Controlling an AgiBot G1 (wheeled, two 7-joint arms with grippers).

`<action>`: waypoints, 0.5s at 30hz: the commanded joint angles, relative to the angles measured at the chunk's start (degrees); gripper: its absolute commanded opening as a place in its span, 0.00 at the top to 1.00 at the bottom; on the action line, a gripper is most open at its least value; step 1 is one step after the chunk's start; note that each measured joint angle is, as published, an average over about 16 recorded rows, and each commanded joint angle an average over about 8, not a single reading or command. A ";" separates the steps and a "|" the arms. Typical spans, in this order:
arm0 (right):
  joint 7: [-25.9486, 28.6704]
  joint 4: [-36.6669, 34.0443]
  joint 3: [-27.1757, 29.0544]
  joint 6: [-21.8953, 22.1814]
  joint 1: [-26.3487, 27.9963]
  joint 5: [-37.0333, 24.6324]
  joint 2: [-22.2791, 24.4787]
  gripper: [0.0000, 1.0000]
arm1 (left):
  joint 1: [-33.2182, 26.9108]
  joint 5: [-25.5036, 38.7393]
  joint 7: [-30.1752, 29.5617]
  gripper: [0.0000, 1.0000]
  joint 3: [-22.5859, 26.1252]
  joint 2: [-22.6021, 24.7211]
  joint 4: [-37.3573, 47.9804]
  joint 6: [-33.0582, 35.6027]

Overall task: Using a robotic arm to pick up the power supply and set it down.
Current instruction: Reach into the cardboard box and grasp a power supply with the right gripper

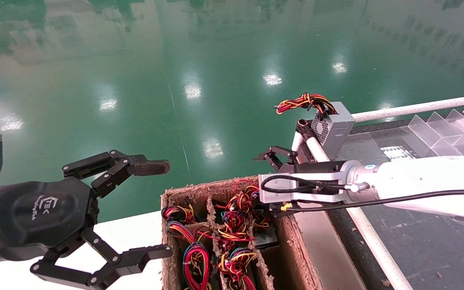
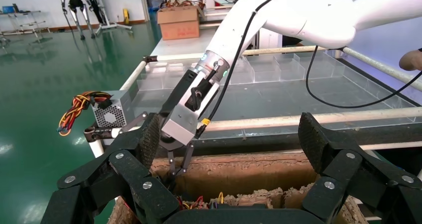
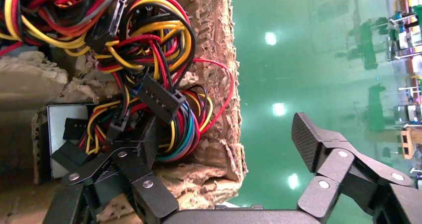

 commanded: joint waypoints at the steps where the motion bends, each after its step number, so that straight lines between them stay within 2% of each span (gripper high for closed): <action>1: -0.48 -0.04 -0.14 0.44 -0.21 -0.30 -0.30 1.00 | 0.00 0.00 0.00 0.00 0.00 0.00 0.00 0.00; 15: -1.42 -1.70 -0.79 1.78 -0.52 -1.82 -1.60 1.00 | 0.00 0.00 0.00 0.00 0.01 0.00 0.00 0.00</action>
